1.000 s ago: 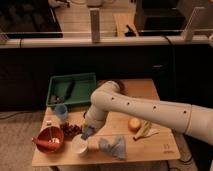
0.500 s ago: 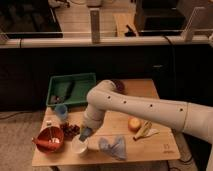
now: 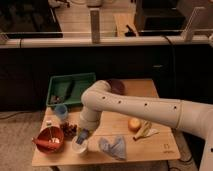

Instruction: Place sponge in paper cup

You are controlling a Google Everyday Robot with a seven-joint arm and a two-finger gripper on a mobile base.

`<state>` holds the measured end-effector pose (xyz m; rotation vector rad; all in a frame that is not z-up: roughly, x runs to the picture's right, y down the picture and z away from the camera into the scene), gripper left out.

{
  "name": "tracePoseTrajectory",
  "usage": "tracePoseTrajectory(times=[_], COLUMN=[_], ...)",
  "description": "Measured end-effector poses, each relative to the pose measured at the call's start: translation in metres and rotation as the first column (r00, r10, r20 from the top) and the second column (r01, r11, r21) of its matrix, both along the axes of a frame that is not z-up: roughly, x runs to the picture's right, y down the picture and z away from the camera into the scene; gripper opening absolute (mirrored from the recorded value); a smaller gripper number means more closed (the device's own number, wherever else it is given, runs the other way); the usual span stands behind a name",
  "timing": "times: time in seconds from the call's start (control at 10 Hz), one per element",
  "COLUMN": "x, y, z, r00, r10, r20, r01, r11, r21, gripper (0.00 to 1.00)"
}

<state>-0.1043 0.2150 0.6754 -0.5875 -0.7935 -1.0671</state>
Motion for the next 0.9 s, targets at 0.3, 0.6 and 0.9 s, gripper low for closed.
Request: tracePoseTrajectory(times=[0.3, 0.6, 0.9], x=[-0.006, -0.007, -0.008], y=[0.007, 0.011, 0.015], z=[0.0, 0.001, 0.002], r00=[0.999, 0.998, 0.997], r10=[-0.032, -0.056, -0.074], r20=[0.008, 0.016, 0.023], r01=[0.032, 0.057, 0.074], r11=[0.9995, 0.9984, 0.9972], r21=[-0.006, -0.009, -0.011], gripper=[0.04, 0.04, 0.04])
